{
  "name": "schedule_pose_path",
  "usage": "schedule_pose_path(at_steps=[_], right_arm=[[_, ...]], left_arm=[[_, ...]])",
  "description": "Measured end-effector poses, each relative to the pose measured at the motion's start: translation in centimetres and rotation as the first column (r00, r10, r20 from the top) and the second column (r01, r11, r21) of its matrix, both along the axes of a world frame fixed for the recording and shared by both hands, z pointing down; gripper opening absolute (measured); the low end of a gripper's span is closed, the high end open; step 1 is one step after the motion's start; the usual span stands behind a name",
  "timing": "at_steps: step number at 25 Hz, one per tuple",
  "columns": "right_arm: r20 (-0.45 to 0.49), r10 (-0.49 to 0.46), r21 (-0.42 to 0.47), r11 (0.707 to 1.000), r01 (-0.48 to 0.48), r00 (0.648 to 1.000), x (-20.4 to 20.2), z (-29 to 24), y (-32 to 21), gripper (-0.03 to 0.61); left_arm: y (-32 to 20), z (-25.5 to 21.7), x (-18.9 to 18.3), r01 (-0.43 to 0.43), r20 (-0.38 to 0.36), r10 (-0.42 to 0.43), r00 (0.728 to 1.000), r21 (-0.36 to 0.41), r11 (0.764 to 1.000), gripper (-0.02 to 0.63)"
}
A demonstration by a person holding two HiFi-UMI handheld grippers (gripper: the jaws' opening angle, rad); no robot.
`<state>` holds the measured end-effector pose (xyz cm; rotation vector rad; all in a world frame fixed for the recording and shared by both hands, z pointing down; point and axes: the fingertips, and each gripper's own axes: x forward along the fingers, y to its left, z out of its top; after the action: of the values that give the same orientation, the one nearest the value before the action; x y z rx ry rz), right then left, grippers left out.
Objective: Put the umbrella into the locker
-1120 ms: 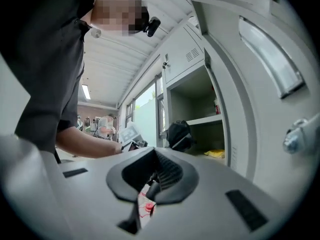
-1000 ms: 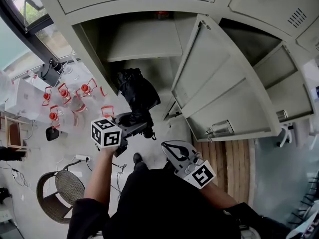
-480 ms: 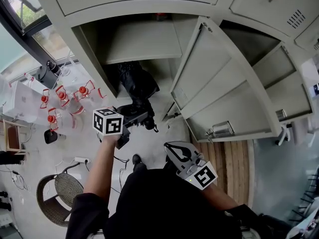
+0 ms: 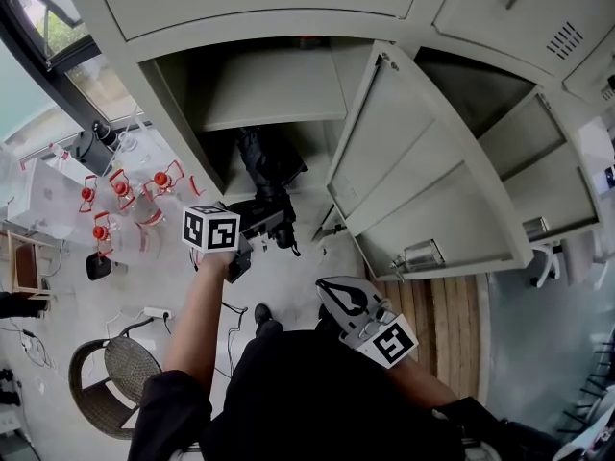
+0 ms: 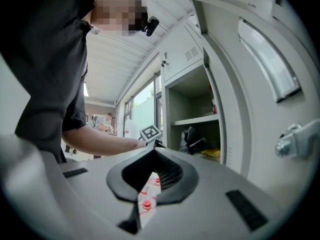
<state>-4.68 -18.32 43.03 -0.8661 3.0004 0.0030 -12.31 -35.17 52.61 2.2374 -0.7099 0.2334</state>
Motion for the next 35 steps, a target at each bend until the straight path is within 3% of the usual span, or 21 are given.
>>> schedule_pose_path(at_steps=[9,19,35], right_arm=[[0.004,-0.011,0.007,1.000,0.011,1.000,0.5,-0.1,0.1,0.012],[0.003,-0.009,0.007,1.000,0.009,1.000,1.2,-0.2,0.1,0.011],[0.017,-0.019,-0.006,1.000,0.019,1.000,1.4,0.0,0.1,0.012]], left_arm=[[-3.0,-1.0,-0.3,0.077,-0.022,-0.078,0.997,-0.028,0.997,0.213],[-6.2,-0.7,-0.5,0.141,0.014,-0.141,0.990,-0.032,0.989,0.215],[-7.7,0.2,-1.4,0.295,-0.034,-0.297,0.954,-0.054,0.954,0.216]])
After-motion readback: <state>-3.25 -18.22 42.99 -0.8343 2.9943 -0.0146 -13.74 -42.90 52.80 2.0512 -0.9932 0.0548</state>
